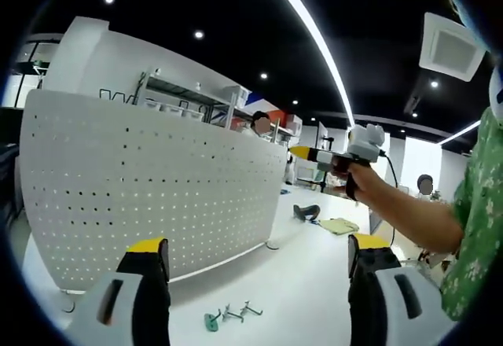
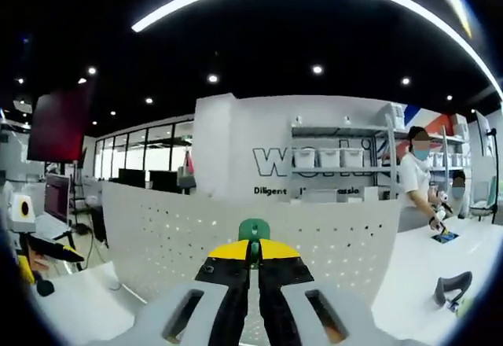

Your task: Insert the hook assembly into the mounting plate slot until the hook locks in place.

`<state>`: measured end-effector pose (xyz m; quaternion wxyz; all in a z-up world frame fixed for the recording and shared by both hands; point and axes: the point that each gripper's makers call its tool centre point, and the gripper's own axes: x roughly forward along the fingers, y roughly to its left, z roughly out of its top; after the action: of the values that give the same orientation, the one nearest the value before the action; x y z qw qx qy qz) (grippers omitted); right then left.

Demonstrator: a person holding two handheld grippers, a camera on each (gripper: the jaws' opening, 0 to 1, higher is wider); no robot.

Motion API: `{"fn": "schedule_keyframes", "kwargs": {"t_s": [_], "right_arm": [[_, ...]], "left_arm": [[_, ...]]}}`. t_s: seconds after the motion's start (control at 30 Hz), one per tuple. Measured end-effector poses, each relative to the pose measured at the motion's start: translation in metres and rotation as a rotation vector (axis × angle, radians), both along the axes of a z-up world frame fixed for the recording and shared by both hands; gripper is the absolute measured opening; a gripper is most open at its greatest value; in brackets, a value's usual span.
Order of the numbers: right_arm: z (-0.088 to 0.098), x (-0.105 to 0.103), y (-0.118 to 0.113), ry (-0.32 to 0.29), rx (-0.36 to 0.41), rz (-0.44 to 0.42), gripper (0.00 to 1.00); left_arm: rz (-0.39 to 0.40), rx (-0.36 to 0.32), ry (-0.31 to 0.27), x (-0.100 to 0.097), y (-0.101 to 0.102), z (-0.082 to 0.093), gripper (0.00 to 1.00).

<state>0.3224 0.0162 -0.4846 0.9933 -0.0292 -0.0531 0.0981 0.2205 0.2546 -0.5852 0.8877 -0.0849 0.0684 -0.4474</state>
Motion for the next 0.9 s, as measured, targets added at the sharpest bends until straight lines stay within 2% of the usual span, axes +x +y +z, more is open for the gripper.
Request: {"fn": "schedule_keyframes", "kwargs": {"t_s": [0.1,0.5,0.9], "right_arm": [[0.004,0.014,-0.003,-0.01,-0.022,-0.018,0.01],[-0.002,0.053,-0.023,-0.002,-0.03,-0.071,0.01],[-0.015,0.069,-0.034,0.019,-0.035,-0.094,0.01]], "left_arm": [[0.008,0.003,0.002,0.001,0.004,-0.001,0.96],[0.042,0.003,0.014,0.008,0.018,-0.006,0.94],[0.053,0.011,0.018,0.011,0.021,-0.009,0.92]]}}
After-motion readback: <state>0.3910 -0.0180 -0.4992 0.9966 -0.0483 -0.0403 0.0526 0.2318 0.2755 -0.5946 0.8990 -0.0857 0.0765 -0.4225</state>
